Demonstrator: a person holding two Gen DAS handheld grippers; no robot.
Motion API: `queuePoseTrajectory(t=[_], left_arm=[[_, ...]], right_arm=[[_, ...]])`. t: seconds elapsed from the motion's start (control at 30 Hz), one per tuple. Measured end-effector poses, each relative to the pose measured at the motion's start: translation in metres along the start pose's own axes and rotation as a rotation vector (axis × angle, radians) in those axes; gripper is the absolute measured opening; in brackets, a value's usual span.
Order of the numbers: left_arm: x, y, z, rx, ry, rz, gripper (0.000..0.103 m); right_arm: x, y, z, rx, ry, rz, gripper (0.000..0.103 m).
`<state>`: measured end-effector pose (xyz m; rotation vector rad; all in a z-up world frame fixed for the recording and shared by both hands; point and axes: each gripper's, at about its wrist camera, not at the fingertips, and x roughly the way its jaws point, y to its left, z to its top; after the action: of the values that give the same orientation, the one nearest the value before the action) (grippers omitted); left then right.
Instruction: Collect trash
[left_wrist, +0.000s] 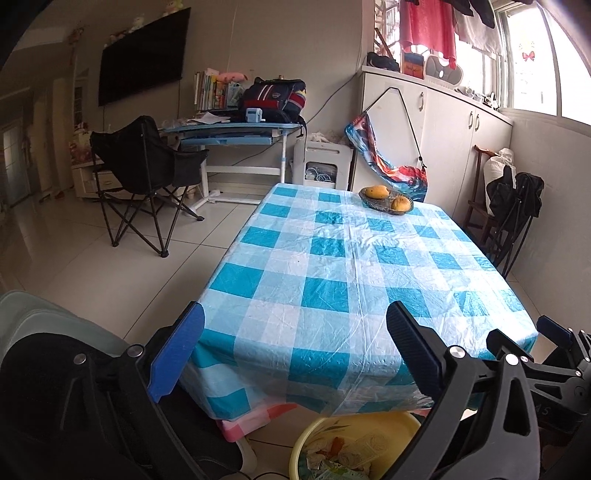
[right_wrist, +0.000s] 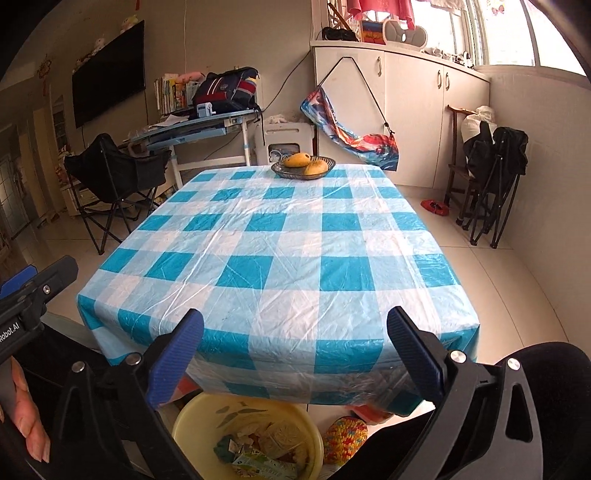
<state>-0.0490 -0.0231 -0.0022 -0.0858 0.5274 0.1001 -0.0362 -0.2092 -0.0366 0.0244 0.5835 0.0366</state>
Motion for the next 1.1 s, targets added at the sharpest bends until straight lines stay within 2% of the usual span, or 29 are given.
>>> queuePoseTrajectory(t=[0.5,1.1], left_arm=[[0.001,-0.006,0.002,0.049,-0.027,0.028,0.096],[-0.007,-0.013,-0.002,0.054,-0.075,0.024,0.096]], right_arm=[[0.004,0.004,0.004,-0.035,-0.007,-0.043,0.095],[0.001,0.016,-0.002,-0.089,-0.006,-0.047,0.096]])
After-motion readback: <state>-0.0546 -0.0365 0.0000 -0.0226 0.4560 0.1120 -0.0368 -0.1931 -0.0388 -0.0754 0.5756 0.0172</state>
